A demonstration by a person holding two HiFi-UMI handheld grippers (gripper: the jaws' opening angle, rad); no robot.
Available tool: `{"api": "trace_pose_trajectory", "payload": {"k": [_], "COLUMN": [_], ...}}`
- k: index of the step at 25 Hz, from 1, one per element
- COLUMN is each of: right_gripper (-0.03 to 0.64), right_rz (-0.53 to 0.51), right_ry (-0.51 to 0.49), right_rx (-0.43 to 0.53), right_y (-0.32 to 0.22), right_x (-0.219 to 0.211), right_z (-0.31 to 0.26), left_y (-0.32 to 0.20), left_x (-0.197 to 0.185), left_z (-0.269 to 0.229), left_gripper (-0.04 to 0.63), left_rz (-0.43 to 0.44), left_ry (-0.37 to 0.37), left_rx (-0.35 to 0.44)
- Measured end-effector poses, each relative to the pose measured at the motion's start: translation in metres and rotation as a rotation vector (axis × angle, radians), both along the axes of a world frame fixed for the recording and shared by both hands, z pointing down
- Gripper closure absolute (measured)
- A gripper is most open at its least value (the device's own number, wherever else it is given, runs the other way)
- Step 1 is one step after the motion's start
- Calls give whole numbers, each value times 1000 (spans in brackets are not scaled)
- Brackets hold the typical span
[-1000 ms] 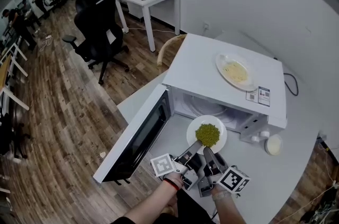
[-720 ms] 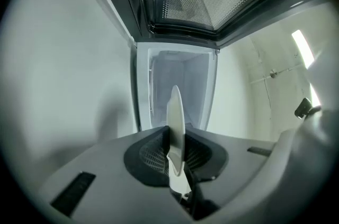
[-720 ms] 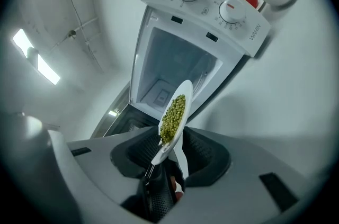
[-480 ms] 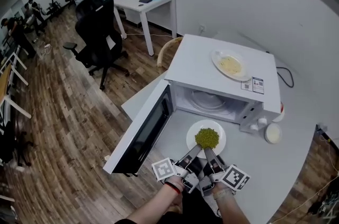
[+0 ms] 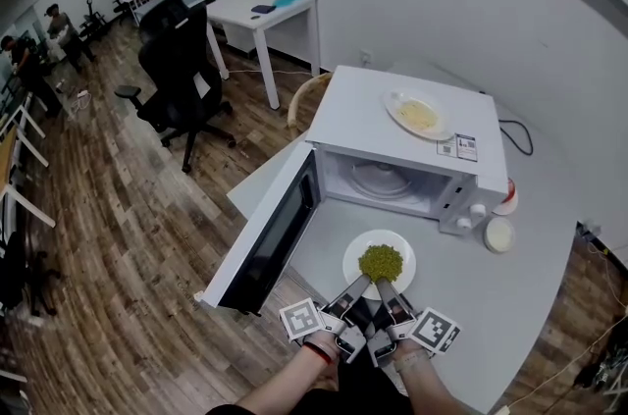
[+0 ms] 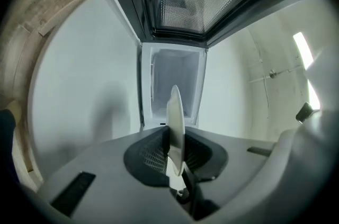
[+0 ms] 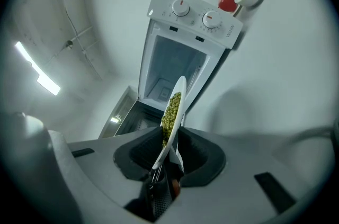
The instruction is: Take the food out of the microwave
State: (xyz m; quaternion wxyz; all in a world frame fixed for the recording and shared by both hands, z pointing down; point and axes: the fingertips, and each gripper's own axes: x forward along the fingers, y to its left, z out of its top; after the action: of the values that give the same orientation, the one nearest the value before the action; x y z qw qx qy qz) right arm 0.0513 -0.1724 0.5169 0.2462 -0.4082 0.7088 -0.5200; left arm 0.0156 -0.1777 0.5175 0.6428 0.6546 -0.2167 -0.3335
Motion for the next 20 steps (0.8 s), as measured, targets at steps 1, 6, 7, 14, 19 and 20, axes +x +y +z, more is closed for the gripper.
{"api": "trace_pose_trajectory", "payload": {"k": [1, 6, 7, 14, 19, 20], "right_gripper": [517, 517, 517, 518, 518, 520], "right_rz": [0, 6, 8, 6, -2, -1], "right_ry": [4, 40, 21, 28, 35, 25], "right_rx": [-9, -45, -48, -71, -94, -97], "right_y": [4, 25, 29, 58, 79, 83], "right_x": [-1, -5, -7, -13, -18, -20], "right_z": [1, 7, 6, 6, 10, 10], "left_y": [4, 23, 27, 55, 78, 82], "left_x": [-2, -10, -12, -20, -26, -29], "left_z": [0, 0, 0, -2, 1, 5], "left_gripper": [549, 549, 549, 549, 549, 549], "left_rz": [0, 4, 6, 17, 12, 11], "left_ry": [-3, -28, -29, -55, -59, -75], "left_rx": [-1, 3, 4, 6, -3, -6]}}
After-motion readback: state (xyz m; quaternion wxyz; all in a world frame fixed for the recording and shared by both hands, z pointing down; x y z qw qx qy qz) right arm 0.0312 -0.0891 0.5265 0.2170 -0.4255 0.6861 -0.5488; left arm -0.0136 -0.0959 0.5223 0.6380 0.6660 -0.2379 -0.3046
